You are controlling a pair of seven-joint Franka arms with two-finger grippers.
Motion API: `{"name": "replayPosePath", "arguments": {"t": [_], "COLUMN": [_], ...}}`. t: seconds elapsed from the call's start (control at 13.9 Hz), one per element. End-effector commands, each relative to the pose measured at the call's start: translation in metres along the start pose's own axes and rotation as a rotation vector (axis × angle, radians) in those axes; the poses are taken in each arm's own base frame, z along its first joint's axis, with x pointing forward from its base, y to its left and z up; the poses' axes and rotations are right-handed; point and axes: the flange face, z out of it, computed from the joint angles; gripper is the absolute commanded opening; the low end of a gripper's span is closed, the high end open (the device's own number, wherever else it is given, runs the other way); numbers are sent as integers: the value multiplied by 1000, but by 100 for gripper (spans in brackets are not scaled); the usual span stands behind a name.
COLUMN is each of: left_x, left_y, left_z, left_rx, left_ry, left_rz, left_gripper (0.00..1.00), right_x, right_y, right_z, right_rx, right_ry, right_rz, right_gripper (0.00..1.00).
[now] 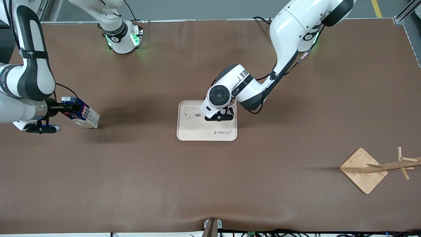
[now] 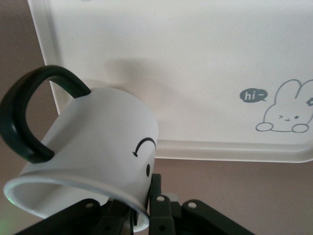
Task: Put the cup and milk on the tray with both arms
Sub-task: 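Lower the mug onto the tray and open the left gripper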
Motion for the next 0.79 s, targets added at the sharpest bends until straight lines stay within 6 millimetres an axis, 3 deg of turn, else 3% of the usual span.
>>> {"name": "replayPosePath", "arguments": {"t": [0.0,0.29,0.43,0.5,0.72], "left_x": [9,19,22,24,23], "left_y": [-2,-11,-13,-15,-10], "left_z": [5,12,14,14,-2], "left_rx": [4,18,4,8,-11], "left_ry": [-35,-38,-56,-50,-25], "left_rz": [-32,-57,-84,-80,-67], "left_gripper": [0,0,40,97,100], "right_x": [8,9,9,9,15], "right_y": [14,10,1,-2,-12], "right_z": [-3,-20,-26,-28,-33], "right_rx": [14,8,3,3,-4], "right_ry": [-10,17,7,7,19], "right_rz": [34,84,102,112,98], "right_gripper": [56,56,55,55,55]}}
